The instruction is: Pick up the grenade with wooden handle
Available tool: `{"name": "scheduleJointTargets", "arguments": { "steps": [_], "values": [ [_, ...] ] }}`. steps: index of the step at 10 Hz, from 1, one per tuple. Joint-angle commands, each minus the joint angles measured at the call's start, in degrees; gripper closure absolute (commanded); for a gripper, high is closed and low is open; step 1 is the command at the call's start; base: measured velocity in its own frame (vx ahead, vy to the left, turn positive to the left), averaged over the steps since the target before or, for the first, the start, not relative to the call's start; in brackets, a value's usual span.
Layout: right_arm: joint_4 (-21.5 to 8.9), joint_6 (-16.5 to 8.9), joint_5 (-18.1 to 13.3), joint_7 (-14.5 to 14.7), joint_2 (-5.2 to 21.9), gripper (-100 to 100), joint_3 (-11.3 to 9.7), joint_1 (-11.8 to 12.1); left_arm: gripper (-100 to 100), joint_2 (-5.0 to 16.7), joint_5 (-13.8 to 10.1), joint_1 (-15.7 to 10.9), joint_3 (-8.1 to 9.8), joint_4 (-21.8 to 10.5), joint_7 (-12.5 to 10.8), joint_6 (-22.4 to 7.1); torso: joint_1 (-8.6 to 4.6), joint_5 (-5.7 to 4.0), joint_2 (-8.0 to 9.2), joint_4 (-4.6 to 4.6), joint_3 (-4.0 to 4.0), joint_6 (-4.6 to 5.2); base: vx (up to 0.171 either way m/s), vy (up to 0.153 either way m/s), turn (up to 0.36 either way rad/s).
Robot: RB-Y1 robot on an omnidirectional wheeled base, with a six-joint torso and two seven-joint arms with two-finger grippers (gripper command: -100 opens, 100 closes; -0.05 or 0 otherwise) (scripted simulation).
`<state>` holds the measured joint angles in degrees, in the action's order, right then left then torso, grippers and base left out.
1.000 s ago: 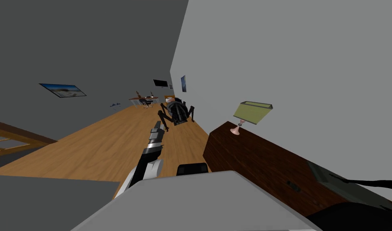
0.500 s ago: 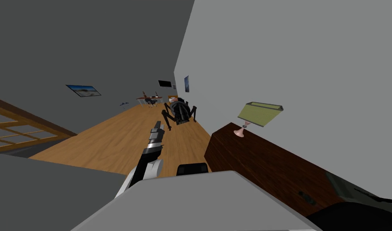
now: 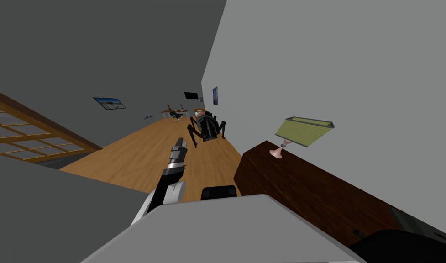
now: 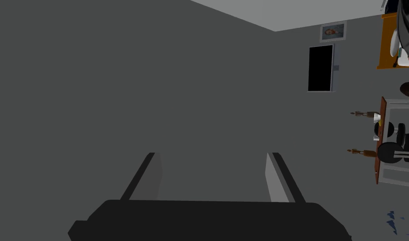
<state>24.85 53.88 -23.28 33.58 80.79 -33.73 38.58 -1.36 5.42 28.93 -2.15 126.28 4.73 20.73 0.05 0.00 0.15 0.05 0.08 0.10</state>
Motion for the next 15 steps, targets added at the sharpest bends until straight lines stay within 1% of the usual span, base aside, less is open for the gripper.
{"name": "scheduleJointTargets", "arguments": {
  "steps": [1,2,3,4,5,6,10,11,12,14,15],
  "values": [
    [-2.9,2.0,1.6,2.5,-2.8,-100,-0.1,0.4,0,0.0,0.0,0.0,0.00,0.0,0.0,0.0,0.00,0.00,0.00,0.00,0.00,0.00,-0.004,0.017,0.247],
    [-2.6,2.0,1.6,2.5,-2.8,-100,-0.1,0.4,0,0.0,0.0,0.0,-0.01,0.0,0.0,0.0,0.04,0.00,-0.01,-0.01,-0.01,-0.07,-0.004,0.011,0.131],
    [-4.8,2.0,1.6,2.5,-2.8,-100,-0.1,0.4,0,0.0,0.0,0.0,0.00,0.0,0.0,0.0,0.02,0.00,0.00,0.00,0.00,0.00,0.000,0.004,-0.031],
    [-4.9,2.0,1.6,2.5,-2.8,-100,-0.1,0.4,0,0.0,0.0,0.0,0.00,0.0,0.0,0.0,0.02,0.02,0.01,0.00,0.01,0.03,0.001,0.001,-0.024],
    [-3.8,1.7,1.9,2.5,-2.5,-100,0.2,1.0,0,0.0,0.0,0.0,0.00,0.0,0.0,0.0,0.00,0.00,0.00,0.00,0.00,0.00,0.000,0.000,0.000],
    [-4.1,1.8,1.8,2.5,-2.5,100,0.1,0.9,0,0.0,0.0,0.0,0.00,0.0,0.0,0.0,-0.01,0.00,0.00,0.00,0.00,0.00,0.000,0.000,0.000],
    [-4.0,1.8,1.8,2.5,-2.5,100,0.1,0.9,0,0.0,0.0,0.0,0.00,0.0,0.0,0.0,-0.03,0.00,-0.01,0.00,0.00,0.00,0.000,0.000,0.000],
    [-4.0,1.8,1.8,2.5,-2.5,0,0.1,0.9,0,0.0,0.0,0.0,0.00,0.0,0.0,0.0,-0.02,0.01,-0.01,0.00,-0.01,0.00,0.000,0.000,0.000],
    [-1.2,0.4,-0.2,0.1,-0.2,100,-0.1,-0.4,0,0.0,0.0,0.0,0.00,0.0,0.0,0.0,-0.01,0.02,-0.01,-0.01,-0.01,0.00,0.003,-0.016,-0.216],
    [-0.9,0.4,-0.2,0.1,-0.2,100,-0.1,-0.4,0,0.0,0.0,0.0,0.00,0.0,0.0,0.0,-0.04,0.04,0.00,0.00,0.00,0.01,0.001,-0.012,-0.060],
    [0.7,-1.3,-1.9,-2.3,2.3,100,-0.2,-1.1,0,0.0,0.0,0.0,0.00,0.0,0.0,0.0,-0.01,0.05,-0.02,-0.01,-0.01,-0.02,0.004,-0.015,-0.165]
  ]
}}
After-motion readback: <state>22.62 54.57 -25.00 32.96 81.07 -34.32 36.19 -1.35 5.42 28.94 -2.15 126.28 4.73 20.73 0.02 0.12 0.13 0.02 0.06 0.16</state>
